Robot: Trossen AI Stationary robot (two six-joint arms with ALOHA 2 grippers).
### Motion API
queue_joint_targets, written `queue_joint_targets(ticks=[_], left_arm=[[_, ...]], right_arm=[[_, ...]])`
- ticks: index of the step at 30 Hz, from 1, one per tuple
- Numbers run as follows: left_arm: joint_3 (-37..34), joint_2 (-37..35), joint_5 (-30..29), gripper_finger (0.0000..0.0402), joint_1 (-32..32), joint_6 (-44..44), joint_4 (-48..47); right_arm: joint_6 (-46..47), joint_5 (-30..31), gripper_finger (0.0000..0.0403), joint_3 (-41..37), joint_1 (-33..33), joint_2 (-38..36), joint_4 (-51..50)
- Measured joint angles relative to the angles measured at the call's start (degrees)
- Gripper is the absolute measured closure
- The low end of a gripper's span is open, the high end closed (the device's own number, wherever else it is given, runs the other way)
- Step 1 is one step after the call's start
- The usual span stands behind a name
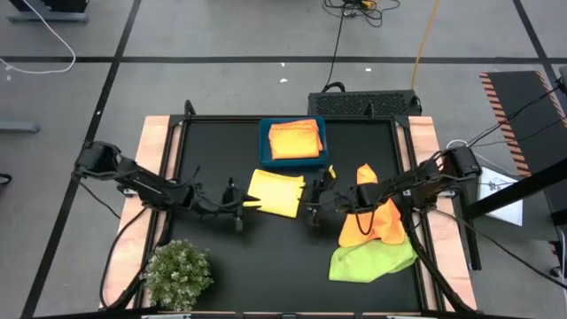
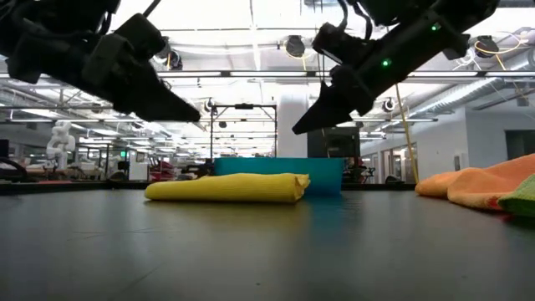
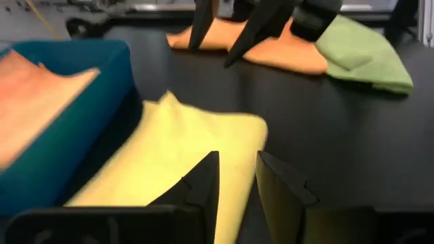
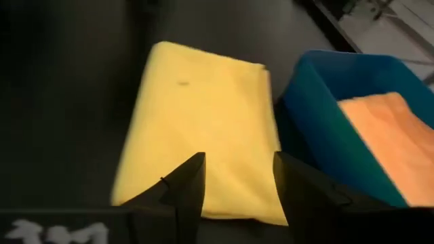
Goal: Fold microfiber towels
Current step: Put the yellow microfiber towel into the blue bin
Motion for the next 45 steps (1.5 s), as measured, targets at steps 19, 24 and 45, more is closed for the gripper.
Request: queue_joint_targets(ticks=[19, 24, 45], left_arm=[[26.19, 23.86, -2.83, 0.0262, -4.91, 8.42, -17.34], [33.37, 28.15, -7.32, 0.0192, -5.21, 11.02, -25.45], [43.47, 39.69, -21.01, 0.0134, -4.4, 14.47, -37.35]], right_arm=[[-0.49, 2.02, 0.0241, -0.04, 2.14, -1.56, -6.5], [0.3, 1.99, 0.0241, -0.04, 3.41, -2.99, -7.74], [0.5, -6.2, 0.0241, -0.02, 3.74, -2.68, -7.42]])
